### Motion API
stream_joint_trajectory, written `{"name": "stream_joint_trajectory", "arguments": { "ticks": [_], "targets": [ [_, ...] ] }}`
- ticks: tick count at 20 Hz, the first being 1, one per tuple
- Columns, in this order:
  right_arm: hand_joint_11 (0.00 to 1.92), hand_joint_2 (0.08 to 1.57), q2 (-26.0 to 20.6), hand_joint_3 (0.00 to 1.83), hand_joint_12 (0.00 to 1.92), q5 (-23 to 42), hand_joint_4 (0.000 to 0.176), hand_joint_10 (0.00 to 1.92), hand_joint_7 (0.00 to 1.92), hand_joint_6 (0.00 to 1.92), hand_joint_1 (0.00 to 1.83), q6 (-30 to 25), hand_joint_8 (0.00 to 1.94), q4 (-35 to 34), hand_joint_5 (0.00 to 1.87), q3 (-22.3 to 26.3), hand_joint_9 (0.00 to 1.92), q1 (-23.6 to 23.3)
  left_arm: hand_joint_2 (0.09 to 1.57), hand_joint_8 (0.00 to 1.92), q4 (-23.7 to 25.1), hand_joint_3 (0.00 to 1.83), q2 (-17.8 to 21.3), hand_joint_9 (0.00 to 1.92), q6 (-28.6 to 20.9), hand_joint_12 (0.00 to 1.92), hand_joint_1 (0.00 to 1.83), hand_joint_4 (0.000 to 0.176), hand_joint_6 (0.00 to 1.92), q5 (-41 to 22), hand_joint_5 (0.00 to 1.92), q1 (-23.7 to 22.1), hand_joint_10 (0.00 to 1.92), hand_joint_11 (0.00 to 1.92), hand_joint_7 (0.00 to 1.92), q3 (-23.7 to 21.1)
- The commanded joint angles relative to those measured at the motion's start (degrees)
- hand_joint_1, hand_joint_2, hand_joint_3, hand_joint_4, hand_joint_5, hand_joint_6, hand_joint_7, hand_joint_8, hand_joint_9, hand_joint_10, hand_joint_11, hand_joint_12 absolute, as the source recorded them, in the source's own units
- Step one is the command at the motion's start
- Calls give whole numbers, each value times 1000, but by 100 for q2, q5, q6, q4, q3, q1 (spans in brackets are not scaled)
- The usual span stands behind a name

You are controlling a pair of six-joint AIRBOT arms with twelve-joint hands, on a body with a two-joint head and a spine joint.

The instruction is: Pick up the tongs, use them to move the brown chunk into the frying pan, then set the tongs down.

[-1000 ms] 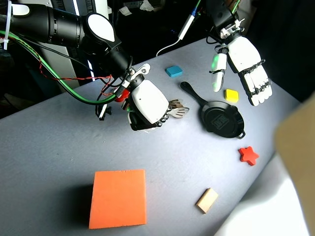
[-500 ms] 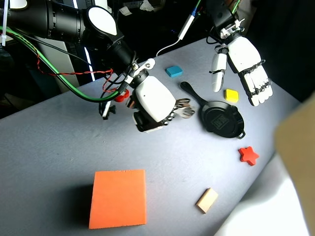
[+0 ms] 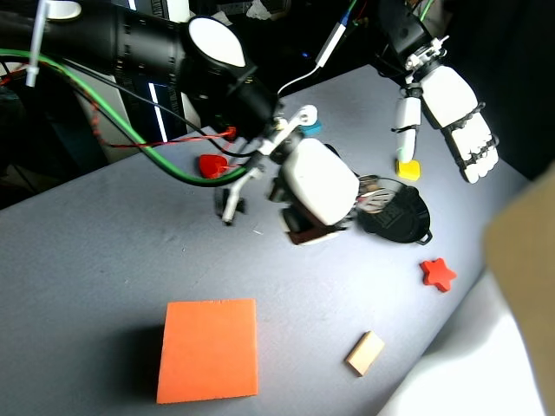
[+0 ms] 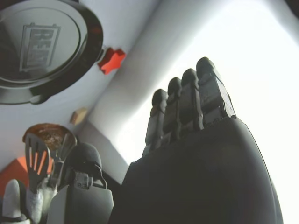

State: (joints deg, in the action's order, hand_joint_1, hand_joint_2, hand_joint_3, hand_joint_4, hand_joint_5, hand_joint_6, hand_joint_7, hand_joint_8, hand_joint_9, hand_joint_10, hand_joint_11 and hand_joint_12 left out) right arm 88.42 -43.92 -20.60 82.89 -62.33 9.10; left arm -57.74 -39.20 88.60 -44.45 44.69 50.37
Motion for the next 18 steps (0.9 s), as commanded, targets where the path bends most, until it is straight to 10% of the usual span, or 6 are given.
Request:
{"name": "stream_joint_trajectory", "arguments": {
  "ticks": [1,18],
  "targets": [
    [1744,1498,0,0,1921,115,176,1921,1641,1921,811,-50,1941,392,1436,-51,1739,-82,1183,1,165,0,41,28,-24,105,0,23,1,-546,51,10,3,0,48,56],
    [1646,1482,1107,0,1921,868,176,1921,1538,1921,754,205,1941,369,1312,-1496,1647,248,1204,0,156,2,46,12,-308,96,0,18,2,-713,43,558,0,0,35,273]
  ]
}}
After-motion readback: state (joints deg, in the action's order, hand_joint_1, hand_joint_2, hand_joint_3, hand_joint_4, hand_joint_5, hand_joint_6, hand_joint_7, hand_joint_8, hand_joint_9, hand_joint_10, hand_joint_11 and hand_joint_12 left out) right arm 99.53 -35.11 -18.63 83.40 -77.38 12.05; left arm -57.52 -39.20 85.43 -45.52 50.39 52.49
